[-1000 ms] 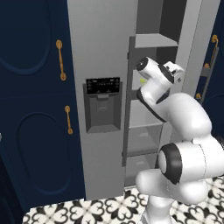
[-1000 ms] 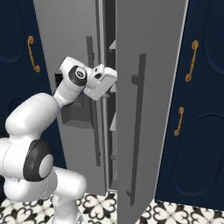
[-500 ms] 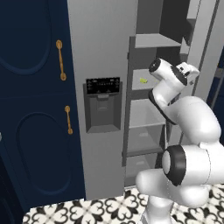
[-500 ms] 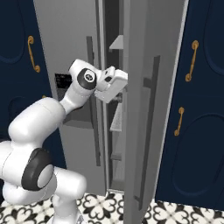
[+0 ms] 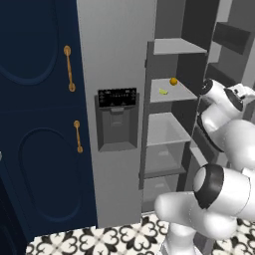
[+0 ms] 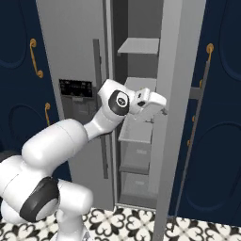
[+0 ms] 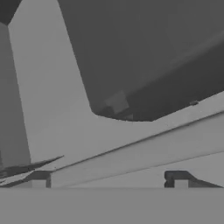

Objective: Grab a lemon wedge from the fridge and one ice cube from the ice bowl, and put them in the glass of lemonade.

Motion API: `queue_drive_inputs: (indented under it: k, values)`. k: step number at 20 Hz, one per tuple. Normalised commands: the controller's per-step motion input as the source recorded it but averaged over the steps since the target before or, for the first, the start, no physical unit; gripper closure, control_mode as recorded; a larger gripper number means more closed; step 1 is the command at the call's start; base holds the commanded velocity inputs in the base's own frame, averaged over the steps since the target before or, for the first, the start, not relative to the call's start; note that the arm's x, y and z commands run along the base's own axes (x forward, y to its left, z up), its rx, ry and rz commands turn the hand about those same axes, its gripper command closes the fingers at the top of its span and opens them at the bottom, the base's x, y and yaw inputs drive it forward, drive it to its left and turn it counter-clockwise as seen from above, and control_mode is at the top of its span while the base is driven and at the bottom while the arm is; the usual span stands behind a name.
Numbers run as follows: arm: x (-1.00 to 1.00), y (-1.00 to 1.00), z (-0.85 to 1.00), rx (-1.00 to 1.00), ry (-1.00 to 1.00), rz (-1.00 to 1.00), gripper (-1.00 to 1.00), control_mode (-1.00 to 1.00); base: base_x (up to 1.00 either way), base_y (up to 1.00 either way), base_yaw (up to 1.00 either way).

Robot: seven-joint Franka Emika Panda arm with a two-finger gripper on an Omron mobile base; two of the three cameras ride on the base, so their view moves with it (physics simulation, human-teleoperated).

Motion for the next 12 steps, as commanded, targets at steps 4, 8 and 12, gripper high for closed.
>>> queue_drive_inputs:
  k: [4, 8, 12]
  values:
    - [0.00, -0.99, 0.00, 0.00, -0.13, -0.06, -1.00, -1.00, 0.00, 0.00, 0.00]
    - [0.00, -0.90, -0.01, 0.02, -0.15, -0.06, -1.00, -1.00, 0.00, 0.00, 0.00]
    - [-0.05, -0.57, 0.00, 0.06, -0.16, -0.03, -1.00, -1.00, 0.00, 0.00, 0.00]
